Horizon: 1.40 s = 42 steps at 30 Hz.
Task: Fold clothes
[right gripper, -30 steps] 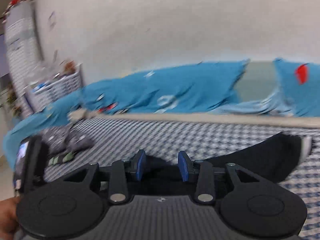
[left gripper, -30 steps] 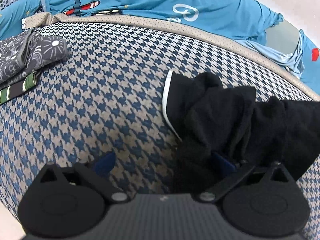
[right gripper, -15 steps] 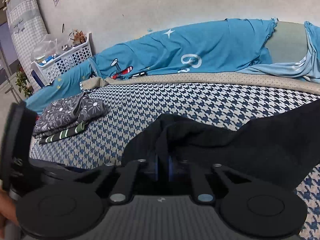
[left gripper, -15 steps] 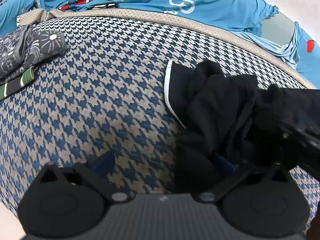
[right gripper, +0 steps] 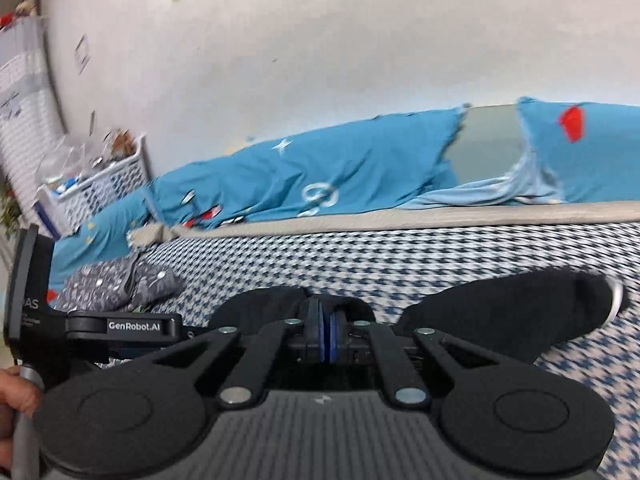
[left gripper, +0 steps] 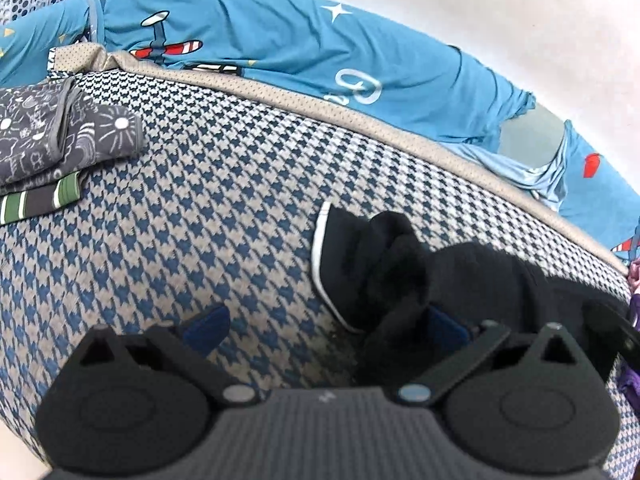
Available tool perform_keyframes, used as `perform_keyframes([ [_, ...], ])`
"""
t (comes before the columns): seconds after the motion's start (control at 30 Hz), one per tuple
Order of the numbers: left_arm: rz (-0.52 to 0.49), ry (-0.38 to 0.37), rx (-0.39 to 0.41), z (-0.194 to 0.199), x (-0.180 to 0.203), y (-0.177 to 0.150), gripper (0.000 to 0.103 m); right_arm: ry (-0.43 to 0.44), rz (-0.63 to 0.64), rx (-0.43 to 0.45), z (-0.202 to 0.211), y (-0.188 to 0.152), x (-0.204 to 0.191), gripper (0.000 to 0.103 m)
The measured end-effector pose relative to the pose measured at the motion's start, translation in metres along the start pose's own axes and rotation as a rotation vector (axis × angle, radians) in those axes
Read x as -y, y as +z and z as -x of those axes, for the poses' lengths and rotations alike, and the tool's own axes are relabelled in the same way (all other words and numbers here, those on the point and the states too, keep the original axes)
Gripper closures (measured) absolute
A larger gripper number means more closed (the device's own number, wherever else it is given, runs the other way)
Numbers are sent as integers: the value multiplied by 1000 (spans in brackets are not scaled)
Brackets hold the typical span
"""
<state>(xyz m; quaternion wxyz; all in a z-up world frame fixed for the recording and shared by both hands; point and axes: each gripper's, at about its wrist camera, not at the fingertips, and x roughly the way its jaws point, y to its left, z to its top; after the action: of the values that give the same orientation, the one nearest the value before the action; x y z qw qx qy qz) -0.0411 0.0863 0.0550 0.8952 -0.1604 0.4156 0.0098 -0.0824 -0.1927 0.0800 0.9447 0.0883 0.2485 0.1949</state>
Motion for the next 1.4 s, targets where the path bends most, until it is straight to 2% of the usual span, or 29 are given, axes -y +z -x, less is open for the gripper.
perform_keyframes([
  [0.17, -4, -36, 13, 5, 7, -4, 0, -68, -41, 33, 36, -5, 18, 98],
  [0.43, 12, -30, 14, 7, 13, -9, 0, -128, -91, -9, 77, -30, 37, 98],
  [0.7, 7, -58, 17, 8, 21, -14, 0, -160, -97, -132, 93, -62, 42, 98],
  [0.83, -13, -91, 24, 8, 31, -14, 0, -155, -65, -211, 87, -72, 36, 98],
  [1.03, -53, -138, 50, 9, 50, -16, 0, -160, -55, -283, 77, -78, 35, 97],
  [1.17, -104, -152, 32, 2, 66, -20, 0, -153, -34, -305, 75, -83, 32, 97],
  [1.27, -149, -151, -11, -8, 77, -25, 0, -152, -25, -318, 74, -85, 32, 97],
  [1.4, -235, -87, -93, -24, 87, -41, 0, -140, -74, -272, 81, -78, 39, 95],
])
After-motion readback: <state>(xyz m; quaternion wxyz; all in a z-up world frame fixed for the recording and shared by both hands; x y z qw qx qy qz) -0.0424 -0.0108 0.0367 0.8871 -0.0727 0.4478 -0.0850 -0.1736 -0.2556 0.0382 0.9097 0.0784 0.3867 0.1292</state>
